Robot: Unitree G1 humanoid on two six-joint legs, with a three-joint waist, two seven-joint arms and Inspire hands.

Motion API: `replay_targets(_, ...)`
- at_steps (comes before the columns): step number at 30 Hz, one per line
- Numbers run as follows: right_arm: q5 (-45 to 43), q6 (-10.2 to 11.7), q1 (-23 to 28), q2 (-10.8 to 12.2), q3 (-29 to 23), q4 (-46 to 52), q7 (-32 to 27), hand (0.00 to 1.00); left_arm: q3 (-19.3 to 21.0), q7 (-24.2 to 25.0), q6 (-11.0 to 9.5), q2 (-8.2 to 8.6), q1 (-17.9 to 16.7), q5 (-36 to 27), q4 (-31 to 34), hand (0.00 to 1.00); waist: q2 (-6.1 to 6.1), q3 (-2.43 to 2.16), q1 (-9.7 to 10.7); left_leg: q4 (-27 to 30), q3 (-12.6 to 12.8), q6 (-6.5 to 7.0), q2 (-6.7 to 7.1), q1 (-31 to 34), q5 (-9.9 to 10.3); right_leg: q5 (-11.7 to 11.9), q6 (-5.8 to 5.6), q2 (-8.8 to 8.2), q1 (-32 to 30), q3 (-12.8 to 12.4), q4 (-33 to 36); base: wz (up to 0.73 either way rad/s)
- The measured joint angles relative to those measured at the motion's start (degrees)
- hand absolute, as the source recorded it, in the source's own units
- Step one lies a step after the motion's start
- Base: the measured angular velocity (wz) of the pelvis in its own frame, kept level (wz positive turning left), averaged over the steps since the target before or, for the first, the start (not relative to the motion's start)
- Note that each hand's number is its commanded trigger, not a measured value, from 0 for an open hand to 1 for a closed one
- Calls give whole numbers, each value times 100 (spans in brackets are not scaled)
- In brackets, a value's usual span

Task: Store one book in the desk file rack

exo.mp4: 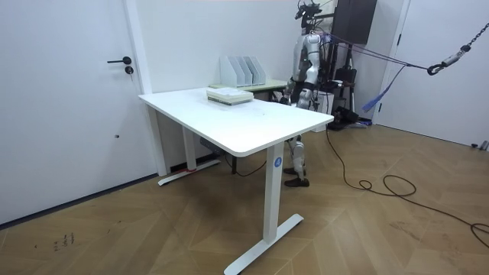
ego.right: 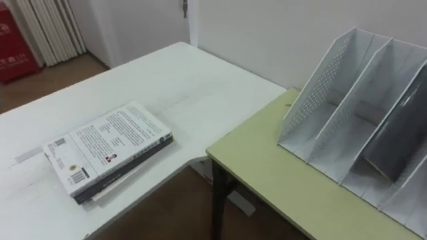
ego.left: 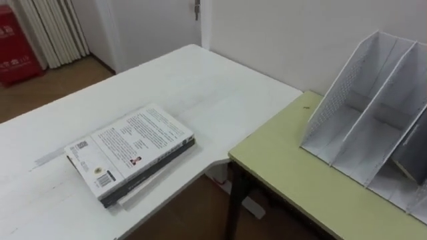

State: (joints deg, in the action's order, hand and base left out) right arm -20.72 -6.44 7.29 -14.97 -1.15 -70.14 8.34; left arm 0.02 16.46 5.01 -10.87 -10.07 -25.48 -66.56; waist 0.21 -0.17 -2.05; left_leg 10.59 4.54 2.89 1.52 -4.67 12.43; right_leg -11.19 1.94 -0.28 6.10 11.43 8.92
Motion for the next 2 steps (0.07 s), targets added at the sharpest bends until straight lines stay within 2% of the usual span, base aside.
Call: replay_targets(2,-106,-165,211,129,-4,-146,-125,0,108,-71,-1,47,-37,20,-2,0,1,-5,34,-11,-1,0,3,-12,0,-14,5,-4,39,0,-1,-2)
